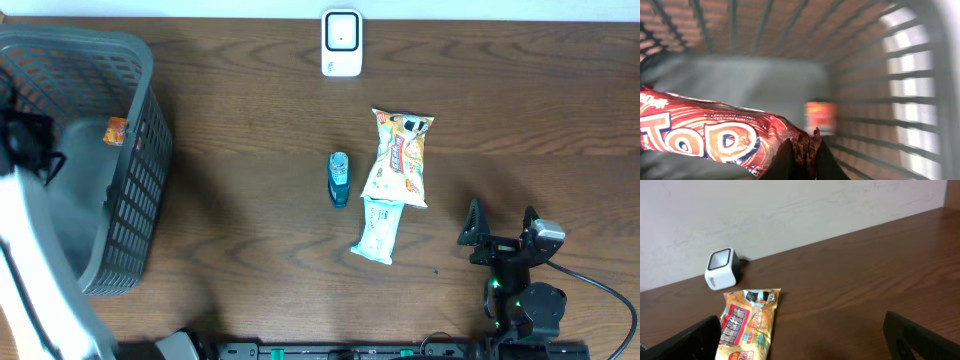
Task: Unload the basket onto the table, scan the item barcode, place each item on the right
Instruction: 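Reach the left gripper into the basket toward the red TOP bar, then lift the red TOP bar with the left gripper and carry it toward the scanner, then release the TOP bar beside the teal bottle and withdraw the left gripper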
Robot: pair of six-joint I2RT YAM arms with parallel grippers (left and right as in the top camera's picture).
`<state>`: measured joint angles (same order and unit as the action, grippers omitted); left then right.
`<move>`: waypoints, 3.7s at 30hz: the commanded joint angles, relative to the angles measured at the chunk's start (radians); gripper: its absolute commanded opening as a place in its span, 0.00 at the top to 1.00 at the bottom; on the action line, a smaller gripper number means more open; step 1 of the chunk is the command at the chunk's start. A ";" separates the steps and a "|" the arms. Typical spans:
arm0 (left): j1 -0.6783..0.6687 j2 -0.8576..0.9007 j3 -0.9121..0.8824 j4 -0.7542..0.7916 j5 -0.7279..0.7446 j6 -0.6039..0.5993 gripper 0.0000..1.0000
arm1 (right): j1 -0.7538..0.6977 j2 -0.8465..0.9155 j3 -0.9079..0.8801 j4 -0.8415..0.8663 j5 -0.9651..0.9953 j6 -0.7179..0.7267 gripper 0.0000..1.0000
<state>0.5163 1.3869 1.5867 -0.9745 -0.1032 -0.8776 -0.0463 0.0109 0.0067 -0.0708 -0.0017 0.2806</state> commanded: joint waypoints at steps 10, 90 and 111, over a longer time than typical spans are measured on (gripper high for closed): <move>0.001 -0.363 0.004 0.081 0.531 0.103 0.93 | 0.005 -0.005 -0.001 -0.004 0.011 -0.008 0.01; -0.852 0.364 -0.114 0.434 0.248 -0.106 0.00 | 0.005 -0.005 -0.001 -0.004 0.011 -0.008 0.01; -0.305 -0.184 -0.046 0.288 -0.047 0.298 0.00 | 0.005 -0.005 -0.001 -0.004 0.011 -0.008 0.01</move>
<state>0.1371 1.1698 1.5379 -0.6594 -0.0357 -0.6209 -0.0463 0.0109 0.0067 -0.0708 -0.0017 0.2806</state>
